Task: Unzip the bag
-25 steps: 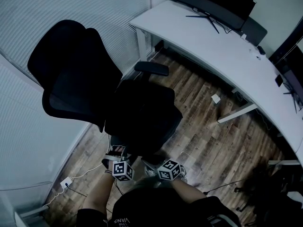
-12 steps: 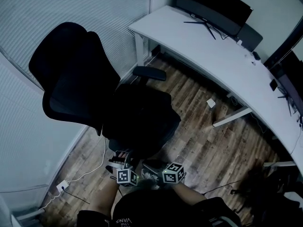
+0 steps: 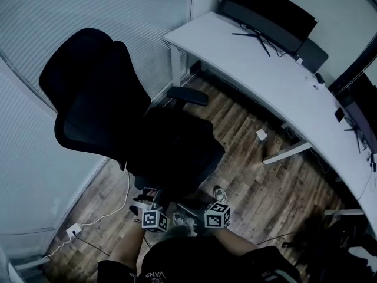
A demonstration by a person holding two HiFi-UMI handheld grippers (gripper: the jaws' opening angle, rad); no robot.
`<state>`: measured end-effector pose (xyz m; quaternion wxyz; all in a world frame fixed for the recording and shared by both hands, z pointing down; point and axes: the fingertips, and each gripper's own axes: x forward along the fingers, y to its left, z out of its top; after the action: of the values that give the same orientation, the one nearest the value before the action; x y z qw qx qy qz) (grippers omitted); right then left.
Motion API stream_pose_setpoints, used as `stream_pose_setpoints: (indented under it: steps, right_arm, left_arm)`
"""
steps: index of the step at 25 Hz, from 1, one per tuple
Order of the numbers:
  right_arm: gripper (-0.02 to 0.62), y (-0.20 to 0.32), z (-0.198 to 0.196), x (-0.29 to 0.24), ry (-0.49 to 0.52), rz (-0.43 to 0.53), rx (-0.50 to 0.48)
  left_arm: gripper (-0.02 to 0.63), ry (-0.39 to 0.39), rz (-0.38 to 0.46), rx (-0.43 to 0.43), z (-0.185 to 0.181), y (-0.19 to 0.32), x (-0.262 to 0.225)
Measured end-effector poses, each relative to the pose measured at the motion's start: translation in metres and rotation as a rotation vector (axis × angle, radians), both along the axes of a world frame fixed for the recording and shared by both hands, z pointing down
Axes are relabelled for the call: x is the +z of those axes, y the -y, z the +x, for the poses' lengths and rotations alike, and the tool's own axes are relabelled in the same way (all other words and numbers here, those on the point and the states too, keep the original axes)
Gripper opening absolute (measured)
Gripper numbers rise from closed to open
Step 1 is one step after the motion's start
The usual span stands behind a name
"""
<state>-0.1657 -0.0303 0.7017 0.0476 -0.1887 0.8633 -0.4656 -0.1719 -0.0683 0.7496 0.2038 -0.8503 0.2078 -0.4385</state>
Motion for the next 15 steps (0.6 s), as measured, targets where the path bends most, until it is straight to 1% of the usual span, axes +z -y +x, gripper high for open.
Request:
stream_pose_setpoints:
  steps: [6,9,15]
  right_arm:
    - [0.046,0.012,0.011,-0.022,0.073,-0.020,-0.012]
    - [0.046,0.021,0.018,-0.035,0.089,-0.016,-0.025]
    - [0.046,0.037,0.037,-0.054,0.132,-0.033,-0.030]
  left_arm:
    - [0.109,-0.003,-0.004,-0.045,-0.004,0.007,-0.005]
    - [0.106,-0.005,-0.014,-0.075,-0.004,0.013,-0.016]
    - [0.100,-0.002,-0.020,-0.134,-0.006,0.021,-0.023]
